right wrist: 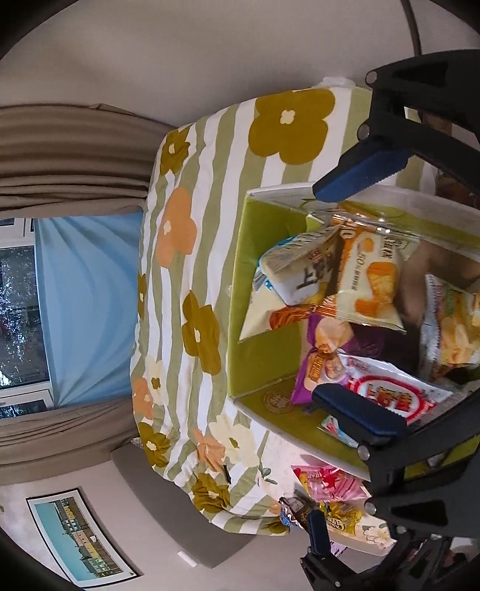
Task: Organize snacks
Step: 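Move both tools back over the remaining snack packets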
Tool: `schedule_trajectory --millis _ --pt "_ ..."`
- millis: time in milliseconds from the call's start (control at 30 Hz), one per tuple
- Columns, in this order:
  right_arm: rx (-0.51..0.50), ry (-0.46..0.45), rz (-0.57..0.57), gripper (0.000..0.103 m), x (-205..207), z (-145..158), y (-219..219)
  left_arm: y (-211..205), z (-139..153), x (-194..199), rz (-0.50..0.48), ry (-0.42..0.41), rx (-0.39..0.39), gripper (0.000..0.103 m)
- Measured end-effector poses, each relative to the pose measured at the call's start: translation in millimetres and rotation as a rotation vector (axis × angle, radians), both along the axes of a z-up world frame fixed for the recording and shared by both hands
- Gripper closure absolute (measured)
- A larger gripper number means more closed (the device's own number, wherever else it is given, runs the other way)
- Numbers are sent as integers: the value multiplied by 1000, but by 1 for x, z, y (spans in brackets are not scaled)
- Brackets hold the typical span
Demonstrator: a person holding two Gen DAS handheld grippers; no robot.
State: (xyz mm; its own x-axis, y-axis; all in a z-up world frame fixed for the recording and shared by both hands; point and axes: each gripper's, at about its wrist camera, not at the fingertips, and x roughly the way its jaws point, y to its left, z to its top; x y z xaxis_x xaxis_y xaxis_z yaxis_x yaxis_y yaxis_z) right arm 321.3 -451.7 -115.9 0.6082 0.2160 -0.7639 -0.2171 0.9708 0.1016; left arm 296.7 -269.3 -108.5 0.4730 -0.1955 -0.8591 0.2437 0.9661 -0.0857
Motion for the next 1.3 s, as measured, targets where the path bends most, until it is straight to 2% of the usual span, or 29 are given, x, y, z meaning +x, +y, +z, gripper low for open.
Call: schedule_trajectory --millis 167,333,467,700,833,1000,1300 --pt "40 -7 8 5 -18 19 2 15 19 -16 29 -36 2 3" --pt "60 -80 35 5 -43 45 20 45 33 -36 91 -63 10 3" --pt "36 -133 61 5 -63 62 47 89 42 -55 155 -83 14 3" --pt "57 -141 98 5 -99 74 115 178 53 -82 240 -89 -41 3" --pt "69 -135 111 5 -112 70 153 226 45 -87 268 -41 -95 3" --pt "70 -108 140 5 -120 54 205 271 23 -87 257 22 -77 3" --pt "81 16 107 5 -133 -15 282 320 -46 -67 223 151 -97 3"
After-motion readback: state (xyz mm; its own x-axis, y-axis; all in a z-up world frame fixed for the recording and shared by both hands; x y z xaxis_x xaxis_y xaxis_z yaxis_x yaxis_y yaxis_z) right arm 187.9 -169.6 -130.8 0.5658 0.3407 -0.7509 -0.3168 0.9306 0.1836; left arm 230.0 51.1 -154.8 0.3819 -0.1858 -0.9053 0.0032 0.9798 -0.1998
